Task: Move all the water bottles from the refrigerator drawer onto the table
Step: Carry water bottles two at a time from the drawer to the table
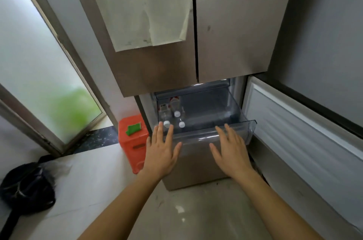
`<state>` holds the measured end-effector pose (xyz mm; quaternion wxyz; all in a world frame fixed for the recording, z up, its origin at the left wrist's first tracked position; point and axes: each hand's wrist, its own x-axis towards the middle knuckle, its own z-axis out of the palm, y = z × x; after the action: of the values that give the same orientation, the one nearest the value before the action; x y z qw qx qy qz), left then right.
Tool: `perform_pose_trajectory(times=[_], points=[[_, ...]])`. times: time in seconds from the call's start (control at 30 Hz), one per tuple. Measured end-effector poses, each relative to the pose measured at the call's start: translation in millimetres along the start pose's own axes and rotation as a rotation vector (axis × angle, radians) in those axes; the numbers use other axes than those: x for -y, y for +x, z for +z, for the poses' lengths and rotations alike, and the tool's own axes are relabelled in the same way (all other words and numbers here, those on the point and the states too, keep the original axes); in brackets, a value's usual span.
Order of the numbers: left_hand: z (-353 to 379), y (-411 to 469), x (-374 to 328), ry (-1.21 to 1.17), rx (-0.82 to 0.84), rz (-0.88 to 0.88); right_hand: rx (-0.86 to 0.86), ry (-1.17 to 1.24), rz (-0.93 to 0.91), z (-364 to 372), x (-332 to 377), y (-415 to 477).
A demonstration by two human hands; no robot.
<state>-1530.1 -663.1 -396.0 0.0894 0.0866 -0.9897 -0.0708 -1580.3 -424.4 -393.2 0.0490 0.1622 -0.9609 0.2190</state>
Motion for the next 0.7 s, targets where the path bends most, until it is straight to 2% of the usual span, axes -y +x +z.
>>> perform_pose_trajectory(times=[0.13, 0.27, 0.43, 0.53, 0.7], points=[[15.6, 54.8, -17.3, 0.016, 0.135, -0.091, 0.108, 0.036, -0.035, 2.1, -33.5, 68.5], [21.8, 83.6, -19.7, -0.047, 0.197, -0.206, 0.232, 0.013, -0.069, 11.4, -49.4, 127.1], [33.3, 107.5, -4.4, -0.078, 0.253, -0.309, 0.409, 0.189, -0.018, 36.8, -44.0, 173.4], [45.4, 125.0, 11.8, -0.036, 0.282, -0.321, 0.501, 0.248, -0.001, 54.8, -38.1, 194.6], [67.0, 157.6, 36.0, 0.054, 0.358, -0.236, 0.616, 0.335, 0.055, 83.0, -21.6, 224.4]])
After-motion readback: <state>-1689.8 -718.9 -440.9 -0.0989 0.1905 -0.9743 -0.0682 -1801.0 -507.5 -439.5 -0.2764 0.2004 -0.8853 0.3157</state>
